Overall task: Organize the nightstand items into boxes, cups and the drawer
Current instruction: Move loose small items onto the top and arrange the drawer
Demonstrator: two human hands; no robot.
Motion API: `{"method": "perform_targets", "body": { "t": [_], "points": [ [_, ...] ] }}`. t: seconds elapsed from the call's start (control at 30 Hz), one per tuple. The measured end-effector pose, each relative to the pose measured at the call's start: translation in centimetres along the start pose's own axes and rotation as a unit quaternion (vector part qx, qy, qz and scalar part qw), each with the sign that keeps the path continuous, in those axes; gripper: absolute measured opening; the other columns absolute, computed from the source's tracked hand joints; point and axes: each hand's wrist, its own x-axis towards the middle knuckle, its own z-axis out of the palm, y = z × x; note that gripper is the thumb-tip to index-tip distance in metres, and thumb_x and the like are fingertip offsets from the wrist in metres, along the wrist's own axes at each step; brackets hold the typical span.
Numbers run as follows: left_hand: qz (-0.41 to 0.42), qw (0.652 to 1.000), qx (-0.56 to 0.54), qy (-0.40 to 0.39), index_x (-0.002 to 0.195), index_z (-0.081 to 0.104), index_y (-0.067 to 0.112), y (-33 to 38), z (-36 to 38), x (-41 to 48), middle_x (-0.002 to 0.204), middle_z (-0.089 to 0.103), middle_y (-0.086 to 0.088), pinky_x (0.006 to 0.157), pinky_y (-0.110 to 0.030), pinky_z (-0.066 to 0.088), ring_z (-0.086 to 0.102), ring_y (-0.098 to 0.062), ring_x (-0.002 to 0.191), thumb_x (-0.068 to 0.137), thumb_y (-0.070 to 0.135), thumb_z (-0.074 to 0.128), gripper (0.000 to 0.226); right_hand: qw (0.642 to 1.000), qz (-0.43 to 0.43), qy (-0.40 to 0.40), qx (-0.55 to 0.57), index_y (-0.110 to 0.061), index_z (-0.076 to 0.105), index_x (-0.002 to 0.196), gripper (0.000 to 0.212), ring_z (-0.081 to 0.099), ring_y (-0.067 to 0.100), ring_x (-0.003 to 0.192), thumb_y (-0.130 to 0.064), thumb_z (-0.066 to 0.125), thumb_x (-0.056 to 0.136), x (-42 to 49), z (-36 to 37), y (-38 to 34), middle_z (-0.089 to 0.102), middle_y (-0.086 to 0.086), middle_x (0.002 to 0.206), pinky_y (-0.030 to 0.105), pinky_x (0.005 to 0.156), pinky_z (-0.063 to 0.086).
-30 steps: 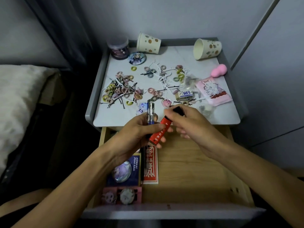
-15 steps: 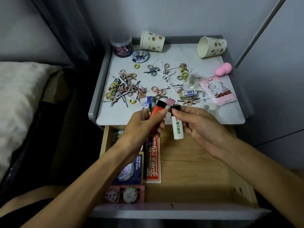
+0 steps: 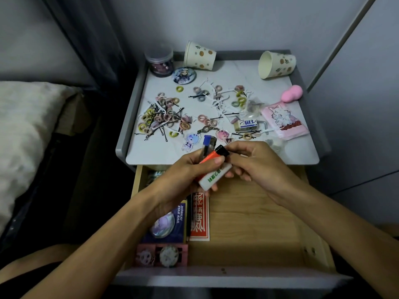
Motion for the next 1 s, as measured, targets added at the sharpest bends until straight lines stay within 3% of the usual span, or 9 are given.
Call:
{"method": "perform_targets", "body": {
  "t": [0.1,0.17,0.37,0.5,0.63,0.7,0.77,0.87,1.0],
  "points": [
    [-0.001,1.000,0.013,-0.004,0.114,0.061,0.010,0.0,0.0,0.2,0.100,0.072,-0.015,0.050,-0.020,0.046,0.057,-0.015,0.063,0.094,0.028,0.060,0.027,0.997,-0.043,0.035,-0.062,-0.014,0.073,0.097,0.022,0.055,0.006,0.056,-0.028,0.057,0.098,0.0,-0.1,-0.2,0.062,0.003,0.066,0.015,0.049,0.040],
    [-0.001,0.999,0.043,-0.009,0.113,0.061,0.011,-0.1,0.1,0.3,0.101,0.071,-0.015,0.051,-0.021,0.045,0.056,-0.015,0.064,0.095,0.028,0.060,0.025,0.993,-0.078,0.037,-0.075,-0.015,0.075,0.096,0.027,0.065,0.008,0.068,-0.036,0.059,0.096,-0.1,-0.2,-0.7,0.071,0.001,0.078,0.015,0.059,0.048],
    [0.006,0.992,0.121,-0.014,0.107,0.065,0.016,-0.4,0.8,0.1,0.086,0.070,0.002,0.053,-0.020,0.043,0.054,-0.009,0.064,0.092,0.030,0.060,0.021,0.988,-0.105,0.003,-0.115,-0.015,0.075,0.092,0.010,0.061,0.015,0.067,-0.021,0.075,0.084,-0.2,0.7,-0.3,0.068,0.004,0.089,0.030,0.058,0.055],
    [0.017,0.989,0.144,-0.016,0.121,0.061,0.015,-0.3,0.9,0.0,0.103,0.069,-0.014,0.055,-0.019,0.044,0.055,-0.012,0.069,0.097,0.027,0.057,0.027,0.998,-0.062,-0.009,-0.016,-0.006,0.073,0.094,0.017,0.064,0.020,0.063,-0.022,0.072,0.088,-0.3,0.5,-0.2,0.068,0.011,0.079,0.037,0.056,0.048],
    [0.015,0.989,0.143,-0.019,0.123,0.058,0.008,-0.3,0.9,-0.1,0.104,0.069,-0.010,0.055,-0.020,0.044,0.054,-0.013,0.071,0.097,0.027,0.057,0.032,0.997,-0.055,0.016,0.046,-0.005,0.070,0.101,0.025,0.067,0.021,0.075,-0.027,0.067,0.091,-0.1,0.4,-0.2,0.068,0.009,0.085,0.038,0.059,0.050],
    [0.015,0.990,0.142,-0.020,0.122,0.057,0.005,-0.2,0.8,-0.2,0.103,0.070,-0.008,0.055,-0.019,0.043,0.054,-0.011,0.069,0.099,0.025,0.057,0.031,0.994,-0.057,0.047,0.081,-0.006,0.068,0.107,0.029,0.069,0.022,0.096,-0.030,0.061,0.094,0.1,0.4,-0.1,0.072,0.010,0.101,0.039,0.074,0.055],
    [0.010,0.989,0.145,-0.019,0.123,0.054,0.000,-0.3,0.7,-0.3,0.101,0.070,-0.007,0.054,-0.018,0.042,0.052,-0.011,0.066,0.099,0.023,0.056,0.033,0.983,-0.072,0.068,0.157,-0.003,0.062,0.111,0.029,0.069,0.026,0.102,-0.027,0.050,0.101,0.3,0.2,-0.4,0.071,0.014,0.106,0.040,0.091,0.054],
    [0.001,0.990,0.141,-0.017,0.119,0.048,-0.005,-0.7,0.3,-0.4,0.095,0.071,-0.006,0.052,-0.019,0.038,0.049,-0.013,0.063,0.100,0.020,0.055,0.032,0.958,-0.102,0.088,0.254,-0.006,0.056,0.105,0.024,0.071,0.026,0.089,-0.024,0.040,0.105,0.5,-0.5,-1.3,0.069,0.014,0.092,0.042,0.088,0.056],
    [0.019,0.993,0.114,0.030,0.103,0.045,0.012,-0.7,0.1,-0.6,0.067,0.061,0.007,0.052,-0.018,0.033,0.046,-0.015,0.062,0.097,0.014,0.060,0.016,0.952,-0.080,0.095,0.281,-0.007,0.056,0.104,0.028,0.062,0.019,0.060,-0.027,0.036,0.107,0.4,-0.5,-1.5,0.060,0.006,0.070,0.034,0.062,0.053]
  ]
}}
